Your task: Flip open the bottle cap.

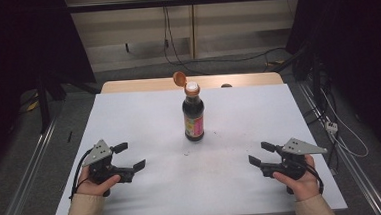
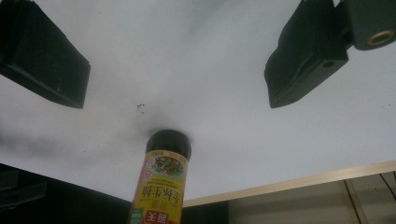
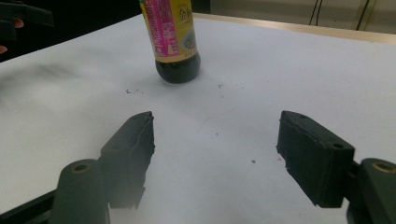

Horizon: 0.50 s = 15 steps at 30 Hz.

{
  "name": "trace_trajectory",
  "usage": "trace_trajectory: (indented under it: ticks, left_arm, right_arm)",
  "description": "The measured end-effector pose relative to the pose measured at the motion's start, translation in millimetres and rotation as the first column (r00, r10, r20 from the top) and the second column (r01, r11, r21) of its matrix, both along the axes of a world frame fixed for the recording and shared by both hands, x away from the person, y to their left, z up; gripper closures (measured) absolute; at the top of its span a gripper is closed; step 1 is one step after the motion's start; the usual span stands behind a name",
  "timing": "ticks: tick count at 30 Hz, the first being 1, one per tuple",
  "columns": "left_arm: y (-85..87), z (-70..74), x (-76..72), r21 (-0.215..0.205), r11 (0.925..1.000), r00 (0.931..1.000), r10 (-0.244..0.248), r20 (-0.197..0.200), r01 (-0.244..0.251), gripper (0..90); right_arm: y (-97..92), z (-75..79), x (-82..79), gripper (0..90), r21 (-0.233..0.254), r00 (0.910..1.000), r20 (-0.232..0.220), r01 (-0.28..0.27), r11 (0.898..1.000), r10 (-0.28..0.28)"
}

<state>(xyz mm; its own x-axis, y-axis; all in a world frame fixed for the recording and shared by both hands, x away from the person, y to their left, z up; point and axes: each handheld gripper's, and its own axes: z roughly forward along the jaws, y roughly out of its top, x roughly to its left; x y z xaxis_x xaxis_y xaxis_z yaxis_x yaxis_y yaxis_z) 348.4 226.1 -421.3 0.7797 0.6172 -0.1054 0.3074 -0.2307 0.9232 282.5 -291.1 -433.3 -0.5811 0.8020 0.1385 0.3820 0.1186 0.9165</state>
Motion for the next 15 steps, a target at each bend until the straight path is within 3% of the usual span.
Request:
trace_trajectory:
  ticks: [15]
  left_arm:
    - [7.4, -4.1, -2.8, 0.000, 1.0000, 1.0000, 0.008, -0.004, -0.008, 6.4]
  right_arm:
    - [0.5, -5.0, -1.9, 27.5, -0.010, 1.0000, 0.006, -0.004, 1.000, 0.004]
